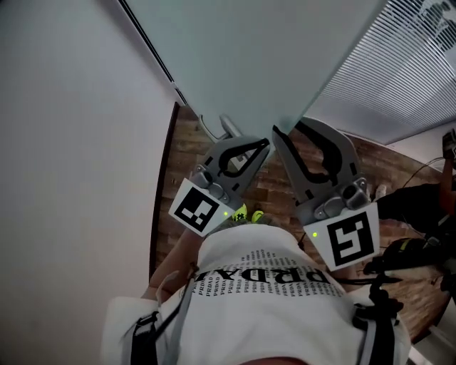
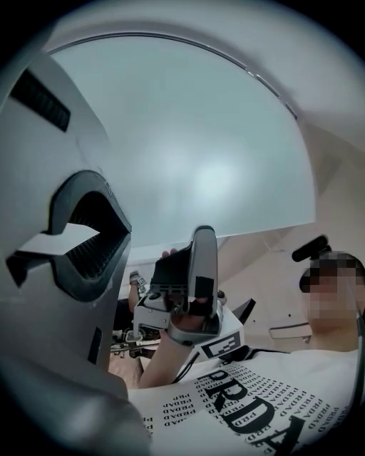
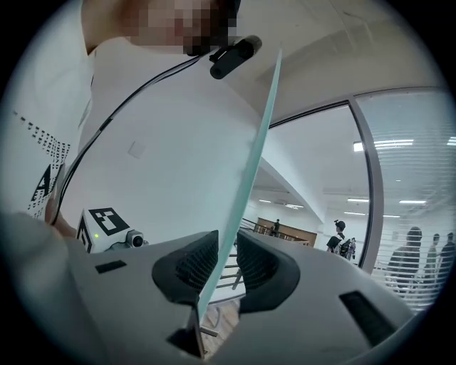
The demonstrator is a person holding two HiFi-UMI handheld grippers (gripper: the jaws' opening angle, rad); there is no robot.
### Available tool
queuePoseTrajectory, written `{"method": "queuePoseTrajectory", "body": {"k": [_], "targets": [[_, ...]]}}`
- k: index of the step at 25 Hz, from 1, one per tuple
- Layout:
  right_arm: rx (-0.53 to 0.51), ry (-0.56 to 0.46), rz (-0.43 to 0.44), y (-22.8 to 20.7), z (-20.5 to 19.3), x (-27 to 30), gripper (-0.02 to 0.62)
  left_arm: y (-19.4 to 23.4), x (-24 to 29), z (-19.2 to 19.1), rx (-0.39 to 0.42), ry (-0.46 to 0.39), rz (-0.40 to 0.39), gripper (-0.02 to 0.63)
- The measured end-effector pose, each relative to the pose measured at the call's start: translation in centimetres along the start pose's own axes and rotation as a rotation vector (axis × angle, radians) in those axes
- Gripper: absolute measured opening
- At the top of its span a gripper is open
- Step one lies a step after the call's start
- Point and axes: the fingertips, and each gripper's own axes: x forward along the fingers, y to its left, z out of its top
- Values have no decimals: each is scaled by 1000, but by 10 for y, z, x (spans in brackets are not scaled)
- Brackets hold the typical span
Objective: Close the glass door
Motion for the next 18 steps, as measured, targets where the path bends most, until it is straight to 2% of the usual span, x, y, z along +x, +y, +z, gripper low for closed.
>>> {"method": "queuePoseTrajectory", "body": {"k": [8, 15, 18], "targets": [[-3, -3, -23, 3, -18, -6, 61, -7, 5, -17, 37, 7, -29, -2], [-6, -58, 58, -16, -27, -31, 61, -26, 32, -21, 8, 13, 22, 2], [-35, -65, 98, -17, -32, -36, 61, -30, 36, -26, -14, -15, 59, 2]]}}
